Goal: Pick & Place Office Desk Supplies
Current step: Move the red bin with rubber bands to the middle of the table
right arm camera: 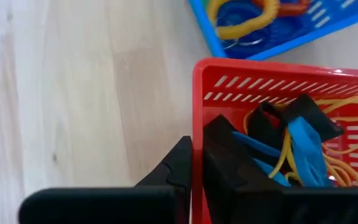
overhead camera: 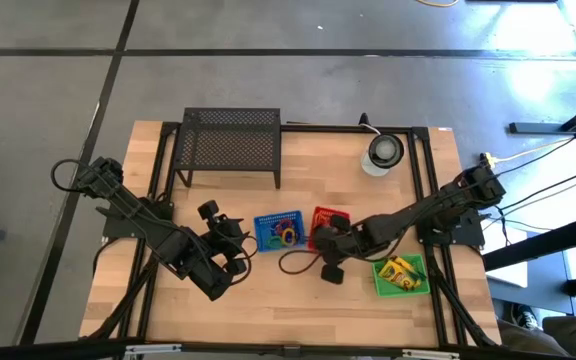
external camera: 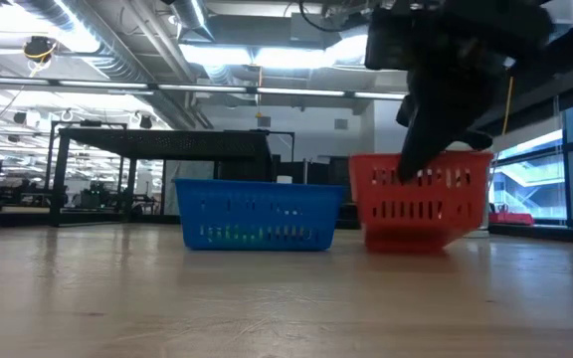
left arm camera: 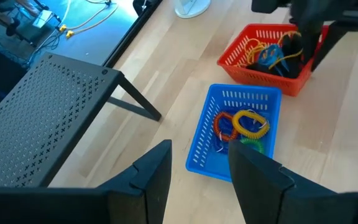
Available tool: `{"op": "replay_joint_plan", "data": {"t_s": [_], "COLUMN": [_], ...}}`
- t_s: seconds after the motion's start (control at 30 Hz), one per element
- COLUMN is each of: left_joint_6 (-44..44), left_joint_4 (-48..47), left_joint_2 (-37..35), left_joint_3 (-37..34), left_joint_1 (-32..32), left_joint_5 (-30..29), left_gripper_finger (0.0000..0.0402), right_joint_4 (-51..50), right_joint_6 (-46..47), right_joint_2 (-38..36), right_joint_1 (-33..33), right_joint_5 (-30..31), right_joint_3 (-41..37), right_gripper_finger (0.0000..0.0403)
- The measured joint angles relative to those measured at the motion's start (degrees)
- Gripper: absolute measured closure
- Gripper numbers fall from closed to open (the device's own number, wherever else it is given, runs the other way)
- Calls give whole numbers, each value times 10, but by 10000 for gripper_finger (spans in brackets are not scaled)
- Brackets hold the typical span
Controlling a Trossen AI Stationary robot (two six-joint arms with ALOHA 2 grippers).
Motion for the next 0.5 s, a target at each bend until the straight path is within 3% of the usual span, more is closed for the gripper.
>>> {"op": "replay_joint_plan", "data": {"t_s": [0.23,0.5], "left_joint_6": [1,18], "left_joint_4": [0,0], "left_joint_2": [0,0], "left_joint_3": [0,0], "left_joint_1": [0,0], "left_joint_5": [0,5], "left_gripper_finger": [249,249], "right_joint_4": [-3,-11], "right_joint_6": [-12,-19], "right_joint_2": [6,6], "right_joint_1": [0,-1], "right_joint_5": [0,-19], "right_joint_3": [0,0], "right_gripper_finger": [359,298]}}
